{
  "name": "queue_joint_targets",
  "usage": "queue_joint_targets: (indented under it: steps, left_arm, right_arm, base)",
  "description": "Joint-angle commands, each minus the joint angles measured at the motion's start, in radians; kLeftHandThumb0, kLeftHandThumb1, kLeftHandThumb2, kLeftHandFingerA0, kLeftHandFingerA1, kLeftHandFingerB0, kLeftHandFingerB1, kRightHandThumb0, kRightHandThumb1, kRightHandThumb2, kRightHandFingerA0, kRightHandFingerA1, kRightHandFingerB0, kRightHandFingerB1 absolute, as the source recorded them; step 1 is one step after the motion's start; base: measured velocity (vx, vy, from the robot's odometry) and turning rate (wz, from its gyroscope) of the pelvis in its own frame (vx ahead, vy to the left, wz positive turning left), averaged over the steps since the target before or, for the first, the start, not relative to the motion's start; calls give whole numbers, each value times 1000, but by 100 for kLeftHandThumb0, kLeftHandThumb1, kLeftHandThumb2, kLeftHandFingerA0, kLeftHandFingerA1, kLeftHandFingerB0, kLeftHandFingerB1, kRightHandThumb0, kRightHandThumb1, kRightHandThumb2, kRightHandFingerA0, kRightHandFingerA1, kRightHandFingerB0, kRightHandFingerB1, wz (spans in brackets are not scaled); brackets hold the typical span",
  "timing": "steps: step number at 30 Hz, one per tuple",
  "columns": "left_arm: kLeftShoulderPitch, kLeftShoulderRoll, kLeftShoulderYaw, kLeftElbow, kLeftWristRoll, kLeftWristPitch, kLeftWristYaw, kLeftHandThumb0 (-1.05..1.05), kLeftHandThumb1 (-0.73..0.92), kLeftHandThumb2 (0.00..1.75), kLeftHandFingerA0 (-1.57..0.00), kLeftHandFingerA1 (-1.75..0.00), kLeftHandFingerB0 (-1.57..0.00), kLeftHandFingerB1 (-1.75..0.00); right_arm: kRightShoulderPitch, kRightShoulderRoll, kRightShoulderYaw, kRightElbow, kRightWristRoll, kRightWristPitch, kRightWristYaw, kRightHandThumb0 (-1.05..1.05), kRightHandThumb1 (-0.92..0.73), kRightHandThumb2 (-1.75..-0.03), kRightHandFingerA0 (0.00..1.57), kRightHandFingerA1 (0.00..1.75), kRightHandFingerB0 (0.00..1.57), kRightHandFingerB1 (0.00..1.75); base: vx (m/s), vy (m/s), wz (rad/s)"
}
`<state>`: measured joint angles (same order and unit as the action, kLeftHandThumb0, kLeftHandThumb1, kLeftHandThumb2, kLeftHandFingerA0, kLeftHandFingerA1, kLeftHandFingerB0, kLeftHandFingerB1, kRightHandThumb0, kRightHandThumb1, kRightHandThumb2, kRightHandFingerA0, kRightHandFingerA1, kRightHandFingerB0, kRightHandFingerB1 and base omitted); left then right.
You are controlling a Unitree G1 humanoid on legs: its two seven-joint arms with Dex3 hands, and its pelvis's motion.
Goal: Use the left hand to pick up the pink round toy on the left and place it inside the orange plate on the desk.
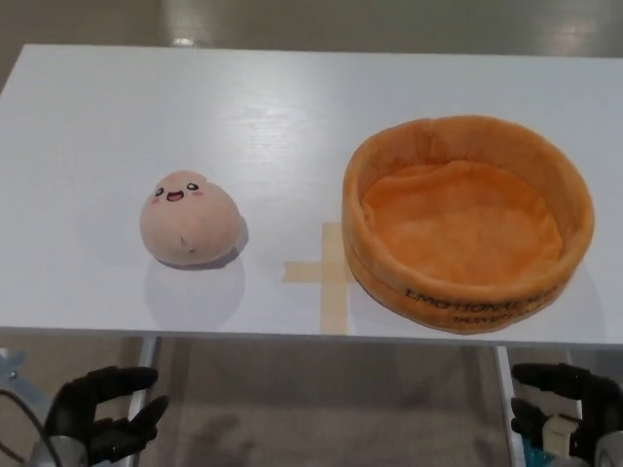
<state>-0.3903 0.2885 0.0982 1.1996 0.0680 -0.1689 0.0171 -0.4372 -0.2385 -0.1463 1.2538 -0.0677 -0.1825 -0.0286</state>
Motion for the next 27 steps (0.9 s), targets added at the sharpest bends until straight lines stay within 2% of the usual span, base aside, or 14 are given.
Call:
queue_joint_targets:
  steps: [1,4,7,9,12,20,22,27]
  left_arm:
    - [11,3,8,28,-5,-44,-8,-20,58,58,-60,-52,-49,-37]
    - [20,2,5,32,-4,-48,-17,-21,57,58,-60,-52,-47,-36]
    - [37,2,-1,35,-1,-50,-34,-22,57,57,-51,-47,-45,-35]
    - [61,2,-13,35,10,-59,-34,-22,56,57,-53,-49,-45,-35]
    - [72,1,-15,36,6,-63,-44,-21,57,57,-45,-42,-43,-34]
    - [101,4,-49,27,32,-93,-46,-23,58,58,-47,-43,-41,-33]
    - [139,19,-87,-5,53,-129,-91,-30,60,60,-38,-40,-32,-32]
    - [251,53,-108,-126,18,-206,-197,-29,59,58,-32,-35,-33,-31]
  right_arm:
    - [13,-7,-10,25,9,-52,-5,-19,-59,-57,80,62,66,50]
    - [24,-9,-7,29,4,-60,-5,-19,-60,-57,79,61,65,50]
    - [45,-7,-5,32,0,-82,-8,-18,-59,-57,78,62,66,51]
    - [66,-5,-6,33,4,-85,-4,-18,-60,-57,79,62,66,51]
    - [77,-5,-4,31,2,-84,-5,-18,-59,-57,79,61,66,50]
    - [98,-6,-3,32,3,-100,1,-19,-59,-57,78,62,66,51]
    - [104,-6,0,33,0,-102,-3,-20,-59,-57,79,61,67,50]
    - [102,-9,3,37,1,-87,-10,-17,-60,-57,78,60,66,50]
  base:
    - [0,0,0]
    - [0,0,0]
    - [0,0,0]
    - [0,0,0]
    - [0,0,0]
    - [0,0,0]
    - [0,0,0]
    - [0,0,0]
